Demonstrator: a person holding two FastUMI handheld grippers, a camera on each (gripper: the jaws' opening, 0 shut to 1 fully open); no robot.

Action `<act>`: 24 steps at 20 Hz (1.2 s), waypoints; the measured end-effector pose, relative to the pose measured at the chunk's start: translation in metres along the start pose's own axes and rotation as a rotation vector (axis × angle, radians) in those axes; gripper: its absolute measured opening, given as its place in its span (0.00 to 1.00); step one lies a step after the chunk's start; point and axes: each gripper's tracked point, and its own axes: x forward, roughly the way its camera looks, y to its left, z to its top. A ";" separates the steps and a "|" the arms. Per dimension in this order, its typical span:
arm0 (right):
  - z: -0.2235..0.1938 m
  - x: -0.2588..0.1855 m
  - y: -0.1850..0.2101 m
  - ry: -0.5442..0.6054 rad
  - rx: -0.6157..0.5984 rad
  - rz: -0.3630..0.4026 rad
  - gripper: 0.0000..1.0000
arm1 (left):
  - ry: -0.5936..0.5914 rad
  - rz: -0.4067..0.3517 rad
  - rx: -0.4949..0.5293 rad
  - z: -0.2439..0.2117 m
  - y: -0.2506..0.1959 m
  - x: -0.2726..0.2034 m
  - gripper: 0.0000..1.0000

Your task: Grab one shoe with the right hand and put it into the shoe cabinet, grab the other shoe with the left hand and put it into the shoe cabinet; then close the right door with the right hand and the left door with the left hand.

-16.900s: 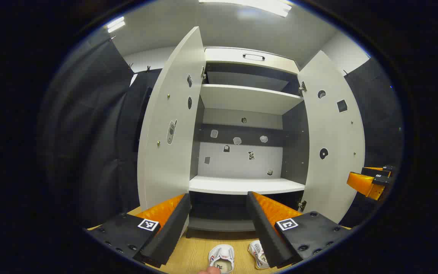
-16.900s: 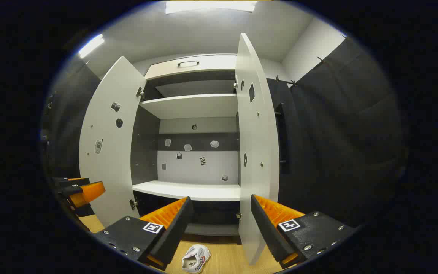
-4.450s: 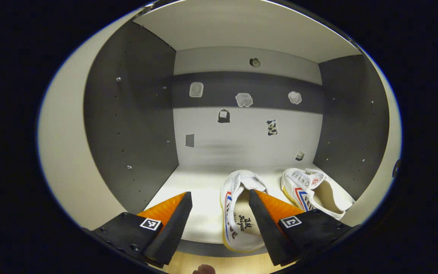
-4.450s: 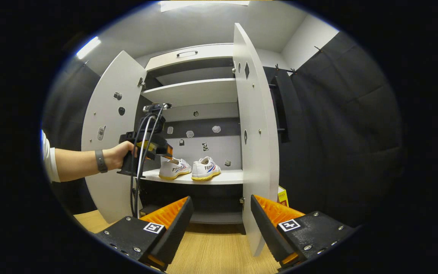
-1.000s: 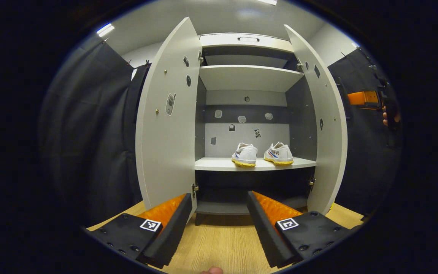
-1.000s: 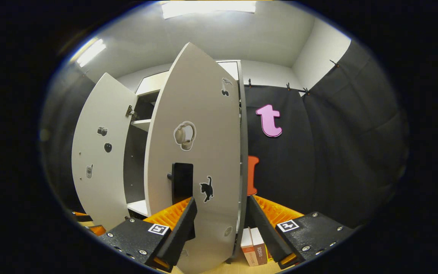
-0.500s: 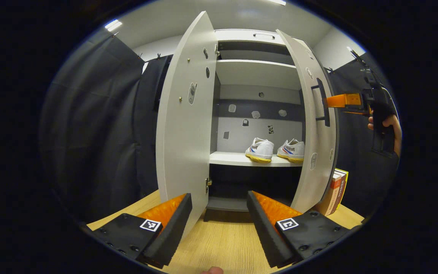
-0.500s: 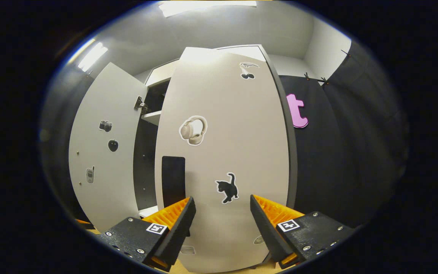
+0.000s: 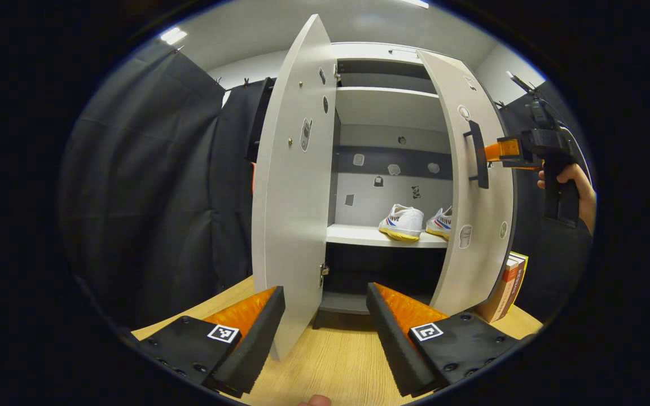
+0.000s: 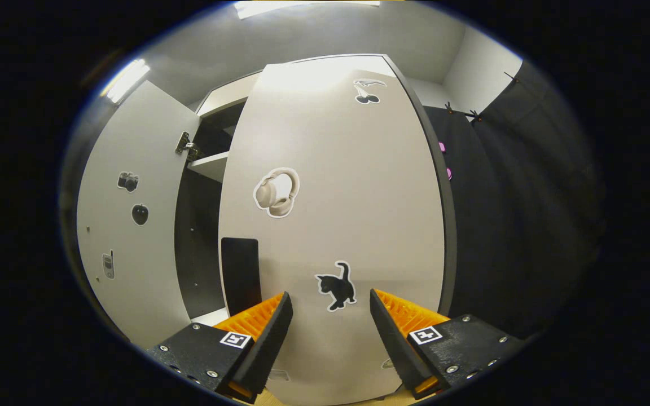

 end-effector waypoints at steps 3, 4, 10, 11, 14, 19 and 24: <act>-0.001 0.011 0.003 0.011 0.001 0.001 0.86 | 0.000 -0.009 0.008 -0.002 -0.003 0.001 0.95; -0.001 0.014 0.004 0.011 -0.004 0.001 0.87 | 0.001 -0.011 0.014 -0.002 -0.004 0.001 0.95; -0.001 0.020 0.005 0.016 -0.026 0.002 0.86 | 0.002 -0.025 0.018 -0.003 -0.009 0.002 0.95; -0.001 0.019 0.002 0.015 -0.022 -0.005 0.86 | 0.005 -0.027 0.011 -0.002 -0.010 0.003 0.95; -0.002 0.003 0.000 0.000 -0.056 -0.003 0.92 | -0.006 -0.024 0.010 0.005 -0.010 0.002 0.95; -0.013 -0.054 0.001 -0.016 -0.081 0.008 0.92 | -0.029 -0.043 0.010 0.025 -0.018 -0.002 0.94; -0.044 -0.124 -0.012 -0.001 -0.010 -0.035 0.92 | -0.061 -0.070 0.012 0.042 -0.031 -0.002 0.95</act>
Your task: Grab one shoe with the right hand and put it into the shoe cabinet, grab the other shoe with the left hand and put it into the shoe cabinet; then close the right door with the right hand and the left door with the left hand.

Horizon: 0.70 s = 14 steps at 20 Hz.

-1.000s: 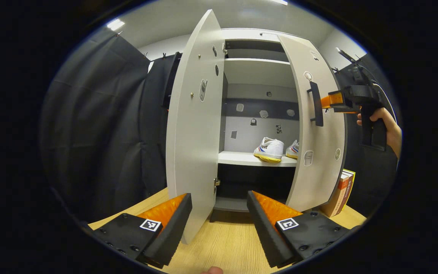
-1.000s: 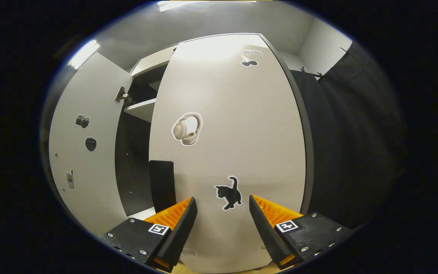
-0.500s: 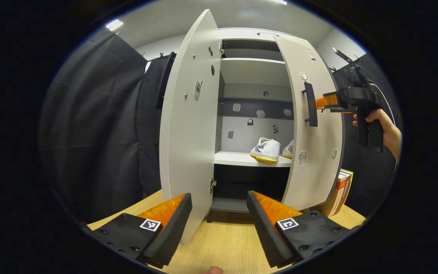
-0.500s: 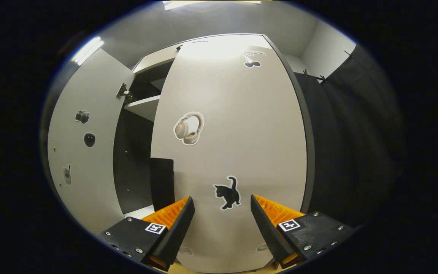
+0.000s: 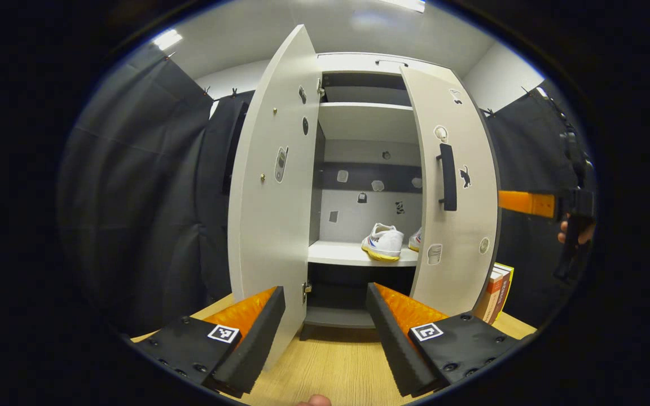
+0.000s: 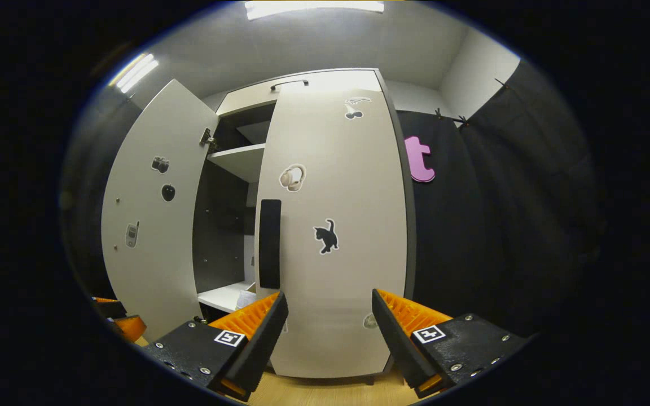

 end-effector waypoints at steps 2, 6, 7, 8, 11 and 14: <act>-0.013 -0.021 -0.007 0.005 0.019 -0.011 0.92 | -0.010 -0.018 -0.008 0.005 -0.009 0.001 0.95; -0.039 -0.058 -0.023 0.030 0.010 -0.043 0.93 | -0.024 -0.046 -0.012 0.014 -0.025 0.000 0.95; -0.044 -0.067 -0.026 0.037 0.008 -0.050 0.93 | -0.025 -0.054 -0.015 0.015 -0.029 -0.001 0.95; -0.051 -0.076 -0.028 0.047 0.006 -0.056 0.93 | -0.027 -0.058 -0.018 0.017 -0.031 -0.002 0.95; -0.063 -0.094 -0.034 0.056 0.017 -0.076 0.93 | -0.046 -0.074 -0.043 0.027 -0.038 -0.005 0.95; -0.065 -0.097 -0.033 0.061 0.022 -0.064 0.92 | -0.109 -0.061 -0.097 0.066 -0.027 -0.015 0.95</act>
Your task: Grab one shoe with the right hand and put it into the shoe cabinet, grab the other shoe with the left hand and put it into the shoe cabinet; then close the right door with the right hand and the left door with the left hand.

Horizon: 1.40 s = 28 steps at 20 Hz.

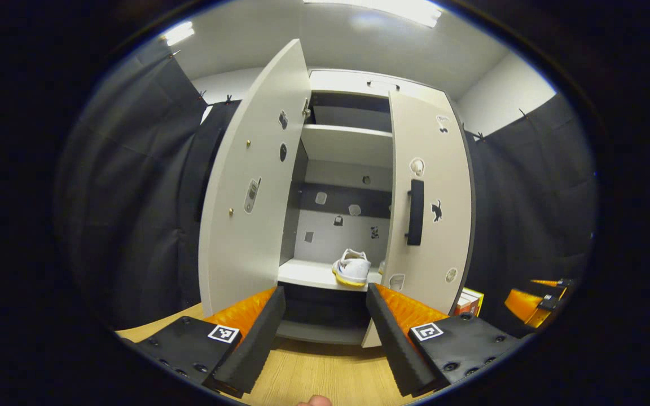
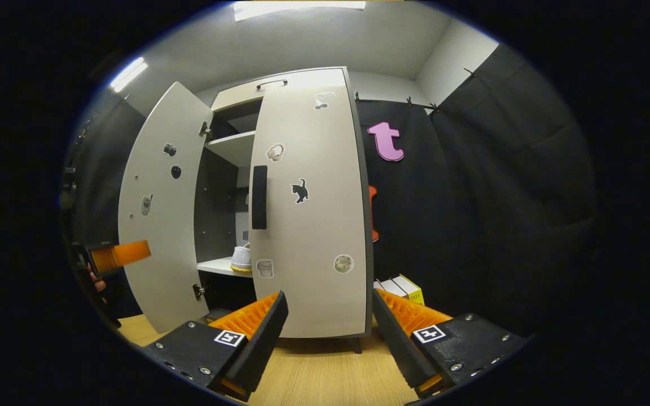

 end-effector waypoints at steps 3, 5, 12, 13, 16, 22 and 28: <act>0.000 0.004 0.007 -0.002 -0.011 0.027 0.92 | -0.091 0.103 0.018 0.060 0.048 -0.003 0.94; 0.002 0.007 0.016 -0.011 -0.002 0.053 0.93 | -0.101 0.192 0.045 0.085 0.092 -0.006 0.95; 0.008 0.010 0.038 -0.027 -0.018 0.109 0.93 | -0.048 0.379 0.005 0.096 0.227 0.038 0.96; 0.009 0.009 0.036 -0.028 -0.023 0.103 0.93 | -0.034 0.380 -0.008 0.086 0.237 0.051 0.96; 0.010 0.011 0.030 -0.024 -0.032 0.086 0.92 | -0.036 0.372 -0.006 0.079 0.244 0.065 0.96; 0.007 0.013 0.017 -0.006 -0.013 0.049 0.93 | -0.065 0.351 0.099 0.084 0.237 0.078 0.96; 0.003 0.013 0.013 0.012 0.011 0.041 0.93 | -0.033 0.273 0.050 0.077 0.212 0.084 0.94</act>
